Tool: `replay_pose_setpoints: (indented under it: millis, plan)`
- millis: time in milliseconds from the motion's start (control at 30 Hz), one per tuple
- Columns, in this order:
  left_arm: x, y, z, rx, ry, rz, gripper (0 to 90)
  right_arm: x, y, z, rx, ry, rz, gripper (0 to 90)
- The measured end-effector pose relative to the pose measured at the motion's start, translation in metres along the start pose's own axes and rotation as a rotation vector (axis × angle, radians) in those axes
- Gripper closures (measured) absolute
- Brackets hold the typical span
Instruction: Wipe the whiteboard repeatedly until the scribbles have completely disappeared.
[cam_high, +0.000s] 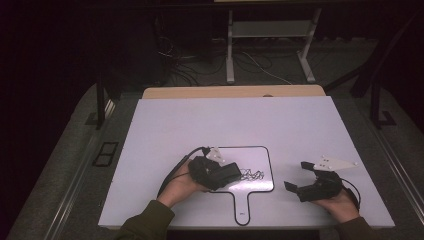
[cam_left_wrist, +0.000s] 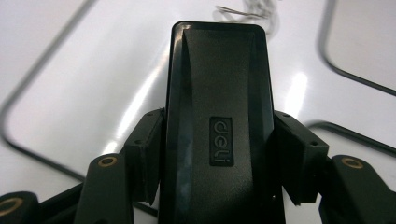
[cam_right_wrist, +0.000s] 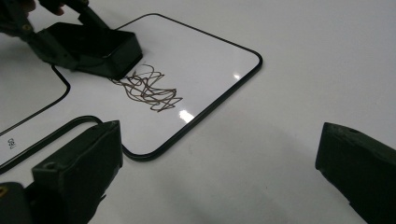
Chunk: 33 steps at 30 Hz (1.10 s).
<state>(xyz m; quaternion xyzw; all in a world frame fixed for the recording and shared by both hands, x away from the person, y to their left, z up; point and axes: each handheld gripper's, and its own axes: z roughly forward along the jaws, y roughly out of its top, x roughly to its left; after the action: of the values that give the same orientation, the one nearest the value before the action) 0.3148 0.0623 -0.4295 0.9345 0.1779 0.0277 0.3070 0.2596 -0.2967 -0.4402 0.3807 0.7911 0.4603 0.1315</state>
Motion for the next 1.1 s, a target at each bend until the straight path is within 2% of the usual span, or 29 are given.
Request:
replay_pose_setpoints:
  millis: [67, 133, 200, 300, 367, 400, 500, 533, 567, 633, 667, 733, 933, 1067, 1100]
  plan:
    - [-0.002, 0.0, 0.0, 0.004, 0.002, 0.006, 39.1, 0.0, 0.0, 0.0, -0.002, 0.001, -0.004, 0.0]
    - [0.003, 0.001, 0.0, 0.004, -0.007, 0.004, 39.2, 0.0, 0.0, 0.0, -0.003, 0.0, -0.004, 0.0]
    - [0.017, 0.004, 0.002, -0.007, 0.03, -0.027, 39.1, 0.0, 0.0, 0.0, 0.001, -0.001, -0.002, 0.0]
    - [0.029, 0.006, 0.003, -0.015, 0.042, -0.055, 39.2, 0.0, 0.0, 0.001, 0.002, -0.001, -0.004, 0.0]
    - [0.029, 0.006, 0.003, -0.012, 0.045, -0.052, 39.2, 0.0, 0.0, 0.001, 0.002, -0.001, -0.005, 0.0]
    - [0.023, 0.006, 0.003, -0.004, 0.051, -0.046, 39.2, 0.0, 0.0, 0.001, 0.002, 0.0, -0.004, 0.0]
    - [0.009, 0.002, 0.001, 0.008, 0.024, -0.013, 39.2, 0.0, 0.0, 0.0, 0.001, -0.002, 0.001, 0.0]
    - [0.009, 0.002, 0.001, 0.008, 0.024, -0.013, 39.2, 0.0, 0.0, 0.0, 0.001, -0.002, 0.001, 0.0]
    - [0.0, 0.001, 0.0, 0.013, 0.01, 0.008, 39.2, 0.0, 0.0, 0.0, 0.0, 0.0, -0.001, 0.0]
    - [-0.002, 0.001, 0.0, 0.016, 0.014, 0.016, 39.2, 0.001, 0.0, 0.0, -0.001, 0.0, -0.003, 0.0]
    - [-0.002, 0.002, 0.0, 0.026, 0.013, 0.022, 39.2, 0.001, 0.0, 0.0, -0.001, 0.0, -0.003, 0.0]
    - [0.004, 0.004, 0.001, 0.016, 0.006, 0.012, 39.2, 0.001, 0.0, 0.0, 0.001, 0.0, -0.004, 0.0]
    - [0.03, 0.009, 0.006, -0.01, 0.049, -0.058, 39.2, 0.0, 0.0, 0.001, 0.002, -0.002, -0.006, 0.0]
    - [0.023, 0.009, 0.004, 0.014, 0.043, -0.028, 39.2, 0.0, 0.0, 0.001, 0.004, -0.001, -0.007, 0.0]
    - [0.012, 0.008, 0.004, 0.021, 0.022, -0.001, 39.2, 0.0, 0.0, 0.001, 0.004, 0.0, -0.006, 0.0]
